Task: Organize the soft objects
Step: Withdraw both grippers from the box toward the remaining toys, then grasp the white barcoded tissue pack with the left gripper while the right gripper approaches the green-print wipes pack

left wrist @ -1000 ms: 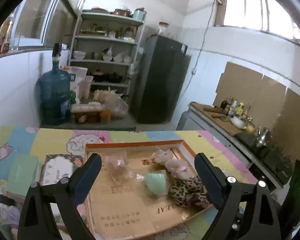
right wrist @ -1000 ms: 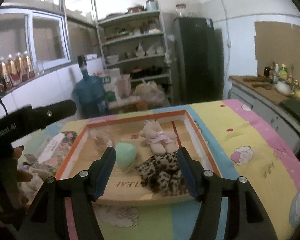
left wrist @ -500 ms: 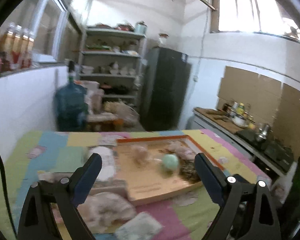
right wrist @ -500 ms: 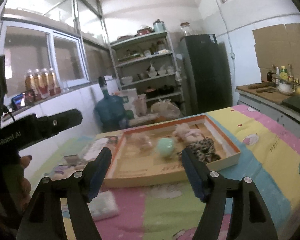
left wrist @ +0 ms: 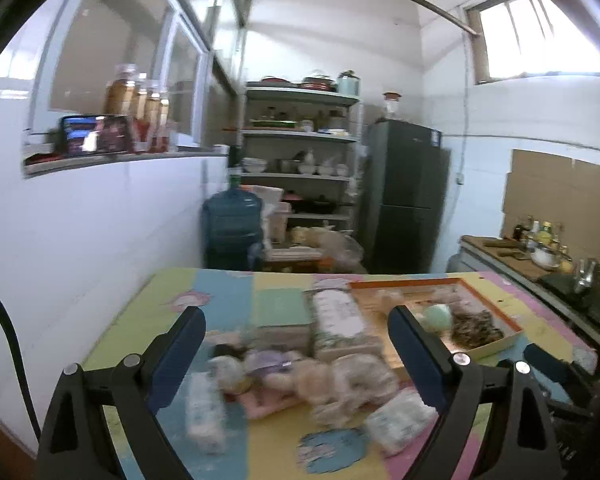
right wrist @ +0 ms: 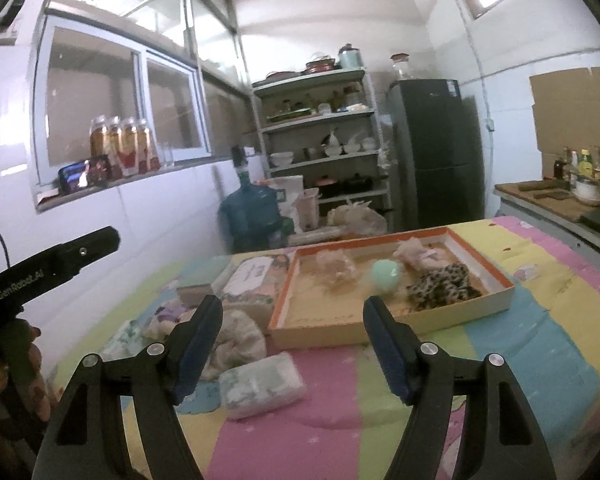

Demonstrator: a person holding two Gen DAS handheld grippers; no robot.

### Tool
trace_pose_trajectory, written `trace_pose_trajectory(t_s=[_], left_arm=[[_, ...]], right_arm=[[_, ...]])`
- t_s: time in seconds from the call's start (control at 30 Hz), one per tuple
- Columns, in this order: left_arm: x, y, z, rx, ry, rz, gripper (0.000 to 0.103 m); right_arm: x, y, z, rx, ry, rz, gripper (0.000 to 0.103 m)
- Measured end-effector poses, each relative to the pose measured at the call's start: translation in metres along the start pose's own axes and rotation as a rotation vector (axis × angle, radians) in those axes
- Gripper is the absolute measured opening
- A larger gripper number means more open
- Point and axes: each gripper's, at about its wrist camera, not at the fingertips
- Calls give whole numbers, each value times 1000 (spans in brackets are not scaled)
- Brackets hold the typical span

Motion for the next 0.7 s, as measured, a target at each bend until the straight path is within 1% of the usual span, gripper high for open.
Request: trace_pose_trajectory(t_s=[0.13, 0.27, 0.47, 0.7], left_arm=[[25, -16, -9, 0, 64, -6, 93], [43, -31, -5, 22, 86, -37, 93], [65, -60, 15, 80, 84, -69, 92], [72, -90, 46, 191, 74, -93, 87]], right_arm=[[8, -7, 6, 21, 12, -6, 75], [17, -13, 13, 46, 23, -17, 75], [28, -21, 23, 77, 34, -40, 75], [31, -28, 31, 103, 39, -56, 75]])
Point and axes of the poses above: each gripper's, at about its wrist camera, not at the fingertips, and z roughly the way its jaws point, x to its left, y to its top, and after that the axes turned 1 degree about z, right-handed
